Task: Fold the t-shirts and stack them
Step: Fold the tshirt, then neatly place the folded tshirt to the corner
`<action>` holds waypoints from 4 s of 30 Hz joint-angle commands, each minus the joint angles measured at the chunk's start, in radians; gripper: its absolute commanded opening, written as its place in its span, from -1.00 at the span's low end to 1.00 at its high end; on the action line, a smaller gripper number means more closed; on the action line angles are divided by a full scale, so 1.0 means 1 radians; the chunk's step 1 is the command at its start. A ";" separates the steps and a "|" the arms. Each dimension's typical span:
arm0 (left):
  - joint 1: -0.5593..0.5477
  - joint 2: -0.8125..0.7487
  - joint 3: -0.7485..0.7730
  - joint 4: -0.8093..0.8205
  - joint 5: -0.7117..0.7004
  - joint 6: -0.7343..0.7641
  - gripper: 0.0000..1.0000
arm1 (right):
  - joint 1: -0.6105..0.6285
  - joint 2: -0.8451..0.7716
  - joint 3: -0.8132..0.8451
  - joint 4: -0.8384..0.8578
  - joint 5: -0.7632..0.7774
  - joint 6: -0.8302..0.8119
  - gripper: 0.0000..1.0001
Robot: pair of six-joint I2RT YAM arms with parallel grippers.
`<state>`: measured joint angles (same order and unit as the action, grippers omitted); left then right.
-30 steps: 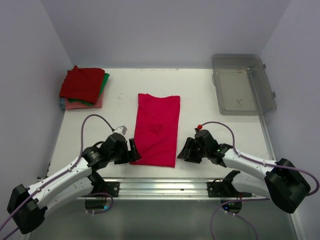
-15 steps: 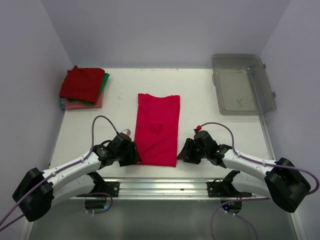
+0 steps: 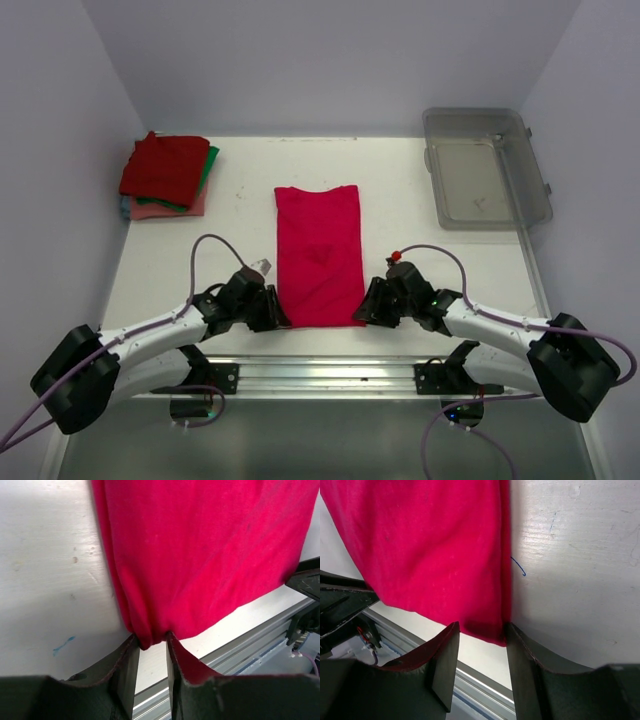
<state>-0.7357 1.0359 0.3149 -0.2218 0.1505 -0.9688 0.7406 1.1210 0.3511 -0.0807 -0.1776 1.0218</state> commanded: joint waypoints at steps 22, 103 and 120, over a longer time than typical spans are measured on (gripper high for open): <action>-0.008 -0.220 0.032 -0.102 0.014 0.067 -1.00 | 0.005 -0.214 0.100 -0.246 0.073 -0.098 -1.00; 0.542 0.998 0.912 0.231 0.377 0.463 1.00 | -0.372 1.022 1.155 -0.050 0.181 -0.568 0.90; 0.464 1.086 0.879 0.300 0.474 0.395 1.00 | -0.366 0.951 0.997 0.024 0.069 -0.479 0.44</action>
<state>-0.2222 2.0510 1.2167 0.1390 0.6128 -0.5503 0.3710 2.0995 1.4044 -0.0357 -0.0494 0.4984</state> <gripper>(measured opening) 0.997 0.744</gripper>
